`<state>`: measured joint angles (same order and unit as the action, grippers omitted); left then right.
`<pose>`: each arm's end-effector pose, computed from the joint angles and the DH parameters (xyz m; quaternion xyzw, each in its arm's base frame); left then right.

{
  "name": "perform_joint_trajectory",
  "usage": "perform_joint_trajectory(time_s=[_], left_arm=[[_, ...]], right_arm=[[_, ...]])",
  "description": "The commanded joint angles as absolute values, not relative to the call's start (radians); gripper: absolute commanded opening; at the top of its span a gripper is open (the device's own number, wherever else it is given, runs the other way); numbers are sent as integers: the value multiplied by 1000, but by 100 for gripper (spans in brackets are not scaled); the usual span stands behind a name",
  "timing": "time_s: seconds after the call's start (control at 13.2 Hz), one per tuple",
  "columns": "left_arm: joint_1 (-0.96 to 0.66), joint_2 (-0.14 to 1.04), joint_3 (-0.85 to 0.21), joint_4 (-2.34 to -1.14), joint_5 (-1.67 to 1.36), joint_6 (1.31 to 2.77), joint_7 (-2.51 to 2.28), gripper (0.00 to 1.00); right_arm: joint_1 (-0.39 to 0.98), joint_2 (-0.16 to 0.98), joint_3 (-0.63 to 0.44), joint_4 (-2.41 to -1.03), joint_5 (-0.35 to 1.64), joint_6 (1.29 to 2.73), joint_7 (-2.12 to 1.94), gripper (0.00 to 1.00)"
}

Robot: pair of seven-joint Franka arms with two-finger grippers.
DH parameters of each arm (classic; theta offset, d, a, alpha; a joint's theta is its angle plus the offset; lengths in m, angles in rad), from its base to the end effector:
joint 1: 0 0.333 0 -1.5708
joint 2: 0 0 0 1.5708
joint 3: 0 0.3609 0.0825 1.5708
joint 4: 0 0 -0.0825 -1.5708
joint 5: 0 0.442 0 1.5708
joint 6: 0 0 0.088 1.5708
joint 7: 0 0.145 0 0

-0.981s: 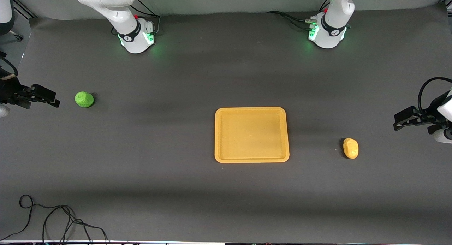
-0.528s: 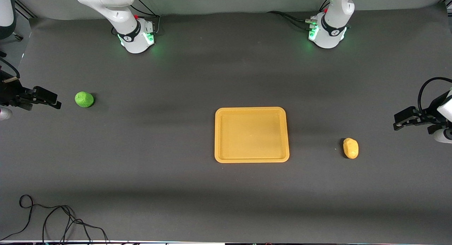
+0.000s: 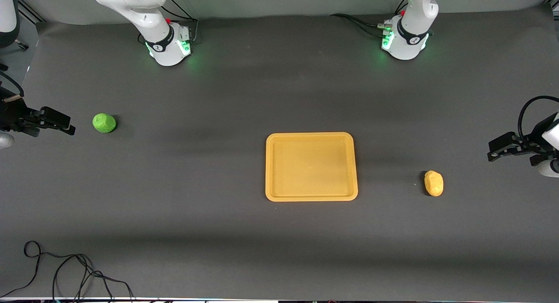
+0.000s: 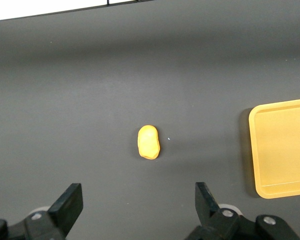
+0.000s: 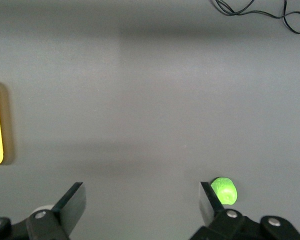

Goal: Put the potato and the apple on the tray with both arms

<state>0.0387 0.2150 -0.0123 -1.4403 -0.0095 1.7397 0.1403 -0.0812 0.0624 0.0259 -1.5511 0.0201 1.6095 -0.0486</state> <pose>0.7047 0.0182 0.5758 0.9975 -0.0561 0.0425 0.0025 0.6365 -0.0329 0.6063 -0.9999 0.0038 0.0014 0.0109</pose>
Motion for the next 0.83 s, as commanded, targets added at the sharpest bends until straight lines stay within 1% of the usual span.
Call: perform_joint_trajectory(time_s=[0.0, 0.15, 0.23, 0.38, 0.45, 0.53, 0.68, 0.75], left_arm=[[75, 229, -8, -1428, -20, 1747, 144, 100], [77, 251, -8, -1434, -14, 1764, 75, 100], [92, 279, -8, -1442, -2, 1796, 75, 100], [100, 304, -9, -1506, -2, 1891, 68, 100], [103, 307, -9, -1573, -2, 1929, 80, 97], [94, 311, -9, -1656, -2, 2010, 81, 96], [58, 328, -12, -1843, 2, 2210, 80, 98], [49, 356, -14, -1886, 2, 2247, 81, 98]], right_arm=[[-72, 63, 17, -1535, 23, 1609, -55, 100], [-72, 48, 12, -1558, 21, 1609, -57, 100], [-72, 40, 9, -1569, 20, 1609, -58, 100], [-75, -6, -29, -1630, 6, 1617, -121, 100], [-74, -30, -63, -1670, 6, 1635, -161, 100], [-74, -63, -101, -1725, 6, 1672, -231, 100], [-72, -119, -200, -1839, 6, 1748, -349, 100], [-72, -144, -245, -1891, 6, 1772, -395, 100]])
